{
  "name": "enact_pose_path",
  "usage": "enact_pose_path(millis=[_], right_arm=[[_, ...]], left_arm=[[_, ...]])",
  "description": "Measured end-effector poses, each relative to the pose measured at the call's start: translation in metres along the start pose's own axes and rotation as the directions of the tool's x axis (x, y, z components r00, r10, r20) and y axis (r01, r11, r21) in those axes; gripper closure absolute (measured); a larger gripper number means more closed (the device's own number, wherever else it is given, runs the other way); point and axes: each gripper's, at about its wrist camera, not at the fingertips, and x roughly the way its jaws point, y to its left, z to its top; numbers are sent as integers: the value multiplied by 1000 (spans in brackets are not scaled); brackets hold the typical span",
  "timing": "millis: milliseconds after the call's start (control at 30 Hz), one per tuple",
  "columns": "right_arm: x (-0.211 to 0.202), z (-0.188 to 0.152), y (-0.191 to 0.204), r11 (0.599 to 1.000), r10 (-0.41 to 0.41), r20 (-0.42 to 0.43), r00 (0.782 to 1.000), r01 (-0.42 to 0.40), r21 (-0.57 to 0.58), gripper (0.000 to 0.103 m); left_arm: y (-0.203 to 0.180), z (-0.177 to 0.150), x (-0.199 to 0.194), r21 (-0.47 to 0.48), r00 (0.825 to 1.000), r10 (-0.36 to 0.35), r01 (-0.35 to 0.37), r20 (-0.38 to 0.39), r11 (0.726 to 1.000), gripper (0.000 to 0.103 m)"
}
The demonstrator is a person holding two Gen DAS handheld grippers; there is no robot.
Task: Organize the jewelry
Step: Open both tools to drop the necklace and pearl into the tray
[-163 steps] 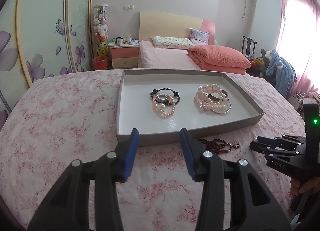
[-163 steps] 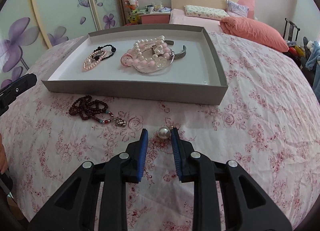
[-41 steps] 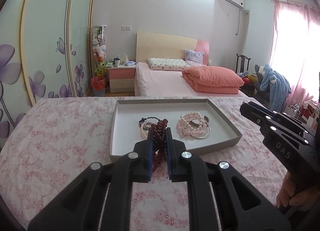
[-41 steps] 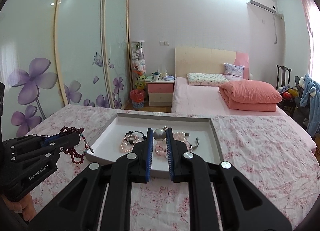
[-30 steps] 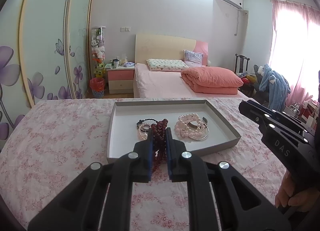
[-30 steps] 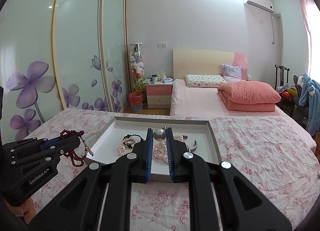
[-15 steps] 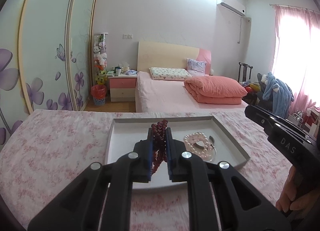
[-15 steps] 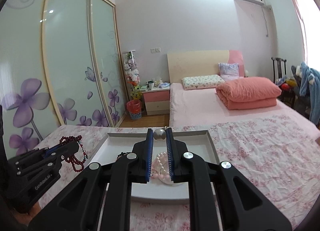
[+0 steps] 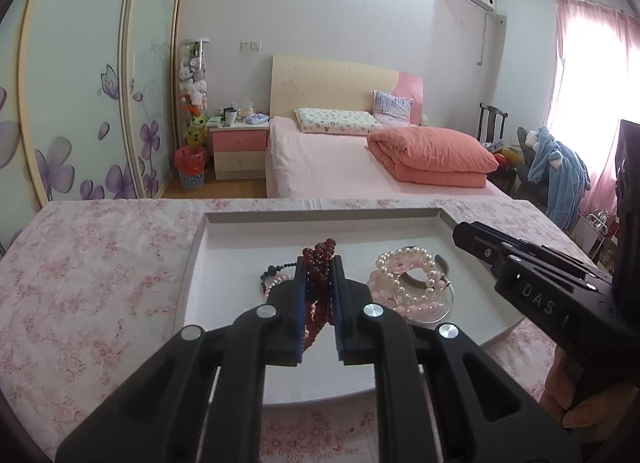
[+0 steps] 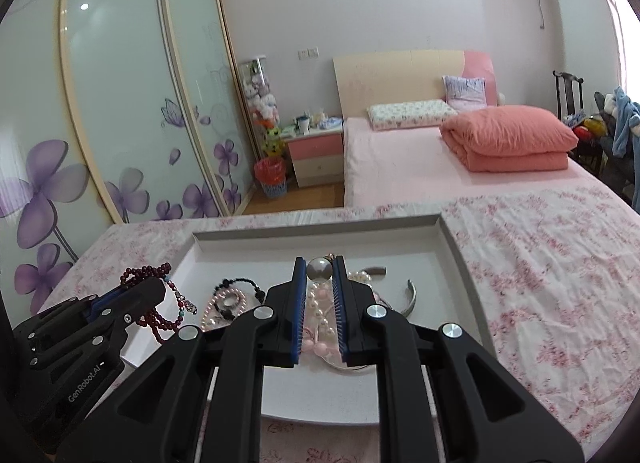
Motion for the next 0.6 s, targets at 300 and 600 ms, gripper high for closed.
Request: enact_pose_path(millis=[300,600], right_arm=[[18,1,-6,998,35,-54,998,-33,48,87],[1,4,-23,992,41,-28,999,-37,119,72]], left_arm=[[3,-3,21,-15,999,-2,1,-34,1000,89],[22,5,6,-67,1000,11,-11,-5,998,81]])
